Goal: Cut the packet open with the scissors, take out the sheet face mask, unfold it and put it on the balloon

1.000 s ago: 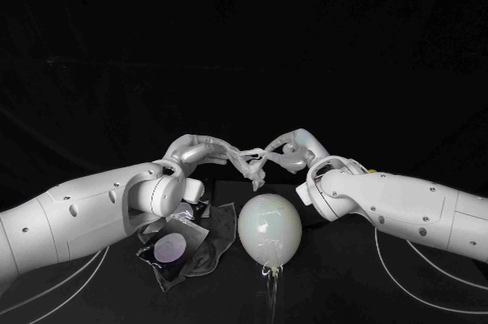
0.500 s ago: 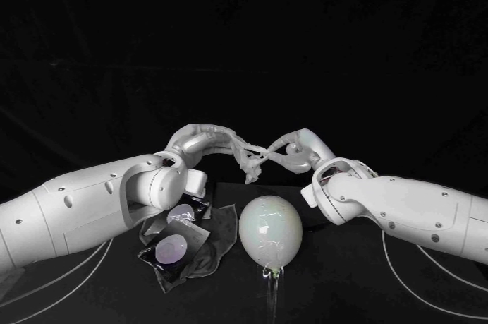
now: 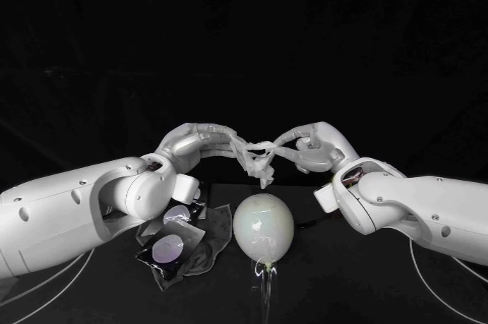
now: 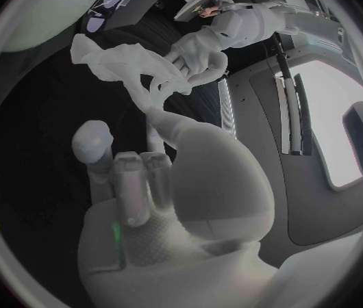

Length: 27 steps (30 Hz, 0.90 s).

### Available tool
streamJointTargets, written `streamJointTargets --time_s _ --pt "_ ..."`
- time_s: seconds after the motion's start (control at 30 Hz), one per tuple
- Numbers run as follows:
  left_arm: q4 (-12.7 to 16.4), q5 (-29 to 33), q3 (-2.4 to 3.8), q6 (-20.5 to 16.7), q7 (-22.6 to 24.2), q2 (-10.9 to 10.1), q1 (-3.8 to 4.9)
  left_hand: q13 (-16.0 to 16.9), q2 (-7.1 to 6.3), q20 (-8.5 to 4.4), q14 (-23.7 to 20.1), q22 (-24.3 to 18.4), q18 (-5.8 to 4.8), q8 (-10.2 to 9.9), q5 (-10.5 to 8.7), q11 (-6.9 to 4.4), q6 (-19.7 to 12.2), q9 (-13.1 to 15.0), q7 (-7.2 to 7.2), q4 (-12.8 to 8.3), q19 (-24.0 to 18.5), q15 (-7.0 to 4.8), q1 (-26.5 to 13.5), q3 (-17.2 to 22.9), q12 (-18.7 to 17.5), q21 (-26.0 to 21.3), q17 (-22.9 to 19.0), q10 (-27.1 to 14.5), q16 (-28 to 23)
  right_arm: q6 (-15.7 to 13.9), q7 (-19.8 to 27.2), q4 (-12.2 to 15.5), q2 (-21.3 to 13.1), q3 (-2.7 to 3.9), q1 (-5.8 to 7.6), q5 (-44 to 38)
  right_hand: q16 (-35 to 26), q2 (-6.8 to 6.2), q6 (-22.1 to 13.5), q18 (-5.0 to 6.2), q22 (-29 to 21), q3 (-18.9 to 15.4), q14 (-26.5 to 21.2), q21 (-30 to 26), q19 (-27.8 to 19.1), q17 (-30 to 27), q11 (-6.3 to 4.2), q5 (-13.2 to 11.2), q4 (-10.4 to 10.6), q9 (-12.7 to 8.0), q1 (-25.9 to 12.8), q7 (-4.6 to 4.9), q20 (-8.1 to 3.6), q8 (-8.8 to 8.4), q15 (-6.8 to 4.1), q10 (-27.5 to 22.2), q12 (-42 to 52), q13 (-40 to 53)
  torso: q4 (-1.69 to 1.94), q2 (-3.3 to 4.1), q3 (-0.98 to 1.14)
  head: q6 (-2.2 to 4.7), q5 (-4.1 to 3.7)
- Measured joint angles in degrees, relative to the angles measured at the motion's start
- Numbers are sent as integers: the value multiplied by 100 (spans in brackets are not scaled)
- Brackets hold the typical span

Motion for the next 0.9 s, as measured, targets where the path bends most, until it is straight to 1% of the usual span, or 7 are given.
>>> streamJointTargets --time_s 0.07,0.17,0.23,0.4,0.53,0.73,0.9 --pt "143 9 -6 49 7 -76 -19 0 0 -8 36 -12 0 0 0 0 -12 1 -12 0 26 -18 0 0 0 0 0 0 -20 29 116 138 -140 -14 1 178 0 6 -8 -2 -1 0 0 0 19 0 0 0 0 4 -6 -6 -19 0 0 0 -1 0 5 -41 7 -4 -55" --pt "274 27 -18 99 16 -143 -48 0 0 -29 81 -26 -1 0 0 0 -19 3 -19 0 46 -21 0 0 0 0 -7 0 -49 102 226 212 -268 -36 2 380 -1 32 -12 -3 0 0 0 0 19 1 0 0 0 4 -32 -3 -19 3 0 0 -2 1 10 -98 8 43 -120" --pt "345 49 -45 126 20 -175 -66 0 0 -32 116 -37 -2 0 0 -11 -20 4 -20 16 89 -29 0 -16 0 0 -7 11 -88 181 284 260 -354 -65 5 526 -2 38 -15 -5 0 0 0 20 19 2 0 -1 0 4 -38 -2 -19 21 0 0 -2 1 13 -127 11 53 -139" --pt "518 115 -101 170 22 -230 -112 0 -1 -39 131 -55 -3 0 0 -20 -29 6 -29 15 97 -31 0 -16 0 -23 -13 20 -119 408 361 494 -562 -146 3 796 0 38 -21 -33 2 0 -1 23 19 5 0 -9 0 4 -38 1 -19 22 1 0 -3 4 20 -190 14 26 -148" --pt "637 158 -131 197 23 -251 -157 0 -1 -60 173 -59 -4 -3 0 -20 -29 9 -29 15 119 -33 -1 -16 0 -23 -13 20 -128 532 386 658 -681 -204 -9 932 5 38 -32 -34 4 0 -1 23 19 4 0 -9 0 4 -38 -3 -19 22 1 0 -4 4 22 -213 14 24 -148" --pt "903 220 -197 247 14 -343 -274 -1 -2 -60 173 -67 -4 -10 0 -20 -31 84 -30 15 119 -33 -2 -16 0 -23 -13 20 -142 683 400 995 -925 -315 -81 1125 4 38 -35 -35 4 -1 -2 23 19 4 0 -10 0 5 -37 -3 -19 21 2 0 -14 5 24 -235 10 48 -163" --pt "1086 254 -250 286 -10 -463 -387 -1 -3 -60 172 -76 -6 -11 0 -20 -41 86 -40 15 159 -32 -3 -16 0 -23 -12 20 -142 761 401 1239 -1121 -391 -186 1227 4 37 -51 -36 4 -1 -2 22 19 2 0 -10 0 51 -38 -5 -19 20 2 0 -15 5 21 -243 9 -7 -150"
